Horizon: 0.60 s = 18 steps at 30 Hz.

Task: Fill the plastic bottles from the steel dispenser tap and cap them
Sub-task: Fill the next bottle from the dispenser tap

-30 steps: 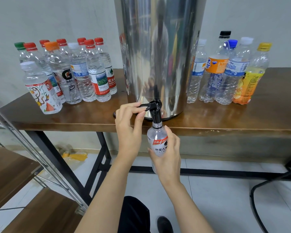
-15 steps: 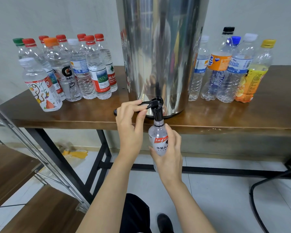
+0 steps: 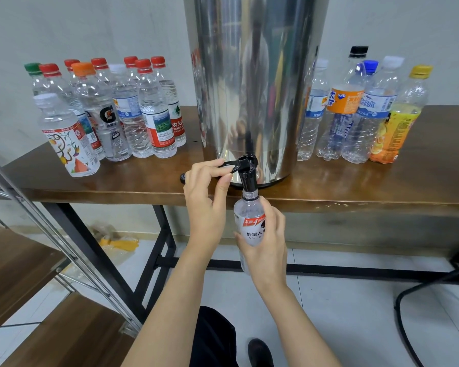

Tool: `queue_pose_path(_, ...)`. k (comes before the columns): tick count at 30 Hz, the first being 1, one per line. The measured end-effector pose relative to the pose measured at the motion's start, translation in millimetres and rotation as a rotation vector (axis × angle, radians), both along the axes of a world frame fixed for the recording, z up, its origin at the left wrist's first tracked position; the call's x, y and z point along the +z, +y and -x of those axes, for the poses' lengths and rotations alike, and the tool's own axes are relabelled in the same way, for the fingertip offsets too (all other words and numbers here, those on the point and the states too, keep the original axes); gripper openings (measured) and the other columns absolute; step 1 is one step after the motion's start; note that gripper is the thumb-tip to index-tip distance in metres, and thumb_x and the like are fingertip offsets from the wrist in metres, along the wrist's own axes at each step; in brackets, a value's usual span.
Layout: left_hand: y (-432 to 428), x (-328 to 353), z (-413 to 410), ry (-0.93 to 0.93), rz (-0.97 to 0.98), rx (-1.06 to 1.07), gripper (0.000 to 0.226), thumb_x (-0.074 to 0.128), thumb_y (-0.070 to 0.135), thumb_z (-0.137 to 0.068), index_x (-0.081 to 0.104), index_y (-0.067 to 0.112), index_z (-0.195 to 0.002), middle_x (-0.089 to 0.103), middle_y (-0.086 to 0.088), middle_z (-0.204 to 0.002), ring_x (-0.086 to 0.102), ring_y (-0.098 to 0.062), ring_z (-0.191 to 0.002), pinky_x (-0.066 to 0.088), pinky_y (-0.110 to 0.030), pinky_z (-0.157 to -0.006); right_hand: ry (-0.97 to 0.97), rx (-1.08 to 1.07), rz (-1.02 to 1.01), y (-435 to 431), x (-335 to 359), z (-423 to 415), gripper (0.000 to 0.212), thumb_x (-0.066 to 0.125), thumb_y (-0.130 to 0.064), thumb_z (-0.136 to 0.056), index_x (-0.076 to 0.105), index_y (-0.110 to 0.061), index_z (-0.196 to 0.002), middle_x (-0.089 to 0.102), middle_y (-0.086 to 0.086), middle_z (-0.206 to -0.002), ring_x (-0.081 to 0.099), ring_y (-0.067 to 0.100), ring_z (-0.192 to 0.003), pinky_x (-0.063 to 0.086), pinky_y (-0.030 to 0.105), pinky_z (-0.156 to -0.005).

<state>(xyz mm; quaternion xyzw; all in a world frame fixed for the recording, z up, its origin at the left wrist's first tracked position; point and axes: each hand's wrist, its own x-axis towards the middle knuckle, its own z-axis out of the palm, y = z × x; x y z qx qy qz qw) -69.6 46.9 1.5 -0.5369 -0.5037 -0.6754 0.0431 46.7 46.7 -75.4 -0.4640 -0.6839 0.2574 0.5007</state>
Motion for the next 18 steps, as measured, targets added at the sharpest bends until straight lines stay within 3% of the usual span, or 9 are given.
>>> queue_pose_path(4, 0.0, -0.2, 0.5, -0.003, 0.006, -0.003, 0.009, 0.056, 0.024, -0.097, 0.065, 0.024, -0.097, 0.061, 0.009, -0.113, 0.054, -0.004, -0.112, 0.043, -0.058, -0.095, 0.018, 0.015, 0.004, 0.5, 0.6, -0.3, 0.087, 0.083, -0.016, -0.077, 0.034, -0.033, -0.147, 0.037, -0.012, -0.136, 0.051, 0.006, -0.110, 0.054, 0.029, -0.076)
queue_pose_path(8, -0.4, 0.4, 1.2, 0.001, 0.008, -0.008, 0.009, 0.056, 0.025, -0.097, 0.065, 0.024, -0.097, 0.061, 0.011, -0.112, 0.054, -0.004, -0.112, 0.043, -0.058, -0.095, 0.039, 0.039, 0.014, 0.7, 1.5, -0.2, 0.087, 0.083, -0.015, -0.077, 0.034, -0.034, -0.147, 0.035, -0.018, -0.133, 0.043, -0.010, -0.105, 0.042, 0.007, -0.073)
queue_pose_path(11, 0.2, 0.7, 1.0, 0.003, 0.001, -0.009, 0.009, 0.056, 0.024, -0.096, 0.065, 0.024, -0.097, 0.061, 0.012, -0.112, 0.054, -0.004, -0.111, 0.043, -0.058, -0.095, 0.074, 0.063, 0.021, 0.7, 1.9, 0.8, 0.087, 0.084, -0.012, -0.076, 0.035, -0.033, -0.146, 0.036, -0.016, -0.133, 0.041, -0.021, -0.108, 0.038, -0.003, -0.075)
queue_pose_path(18, 0.1, 1.1, 1.2, -0.001, 0.006, -0.011, 0.010, 0.055, 0.027, -0.096, 0.063, 0.032, -0.098, 0.059, 0.017, -0.112, 0.054, -0.007, -0.112, 0.042, -0.057, -0.096, 0.152, 0.114, 0.090, 2.1, 1.1, 1.5, 0.087, 0.084, -0.005, -0.075, 0.038, -0.026, -0.146, 0.045, -0.008, -0.138, 0.037, -0.023, -0.117, 0.033, -0.003, -0.087)
